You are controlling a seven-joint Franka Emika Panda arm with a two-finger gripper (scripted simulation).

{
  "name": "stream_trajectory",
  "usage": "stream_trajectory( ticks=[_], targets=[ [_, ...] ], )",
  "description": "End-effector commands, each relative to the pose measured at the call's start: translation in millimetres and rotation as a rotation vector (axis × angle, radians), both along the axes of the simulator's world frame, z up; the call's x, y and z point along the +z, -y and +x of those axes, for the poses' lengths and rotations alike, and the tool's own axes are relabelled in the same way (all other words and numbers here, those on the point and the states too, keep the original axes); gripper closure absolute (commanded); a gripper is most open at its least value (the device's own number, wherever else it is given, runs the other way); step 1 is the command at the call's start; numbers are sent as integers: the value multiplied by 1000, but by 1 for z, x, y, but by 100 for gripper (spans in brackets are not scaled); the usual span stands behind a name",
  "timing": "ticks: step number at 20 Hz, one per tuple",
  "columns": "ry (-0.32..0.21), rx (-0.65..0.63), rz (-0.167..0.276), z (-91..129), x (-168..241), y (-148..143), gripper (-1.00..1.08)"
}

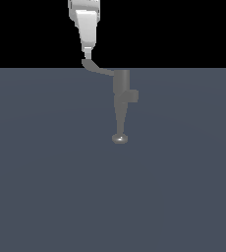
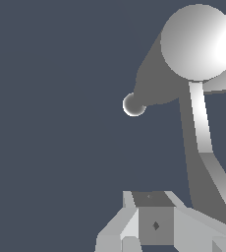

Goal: Turn on the faucet by rotating a designated handle.

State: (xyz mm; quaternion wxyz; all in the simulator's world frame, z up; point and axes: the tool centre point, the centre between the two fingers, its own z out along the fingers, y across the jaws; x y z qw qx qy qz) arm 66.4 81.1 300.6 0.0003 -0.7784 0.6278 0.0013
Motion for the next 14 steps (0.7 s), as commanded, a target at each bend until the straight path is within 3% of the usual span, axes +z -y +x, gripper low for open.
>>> stream_trajectory(
  ticks=[1, 5, 14],
  targets=[
    [2, -7, -2, 1, -1, 0, 108],
    [1, -6, -2, 1, -1, 0, 108],
    [1, -6, -2, -22, -1, 5, 108]
  ],
)
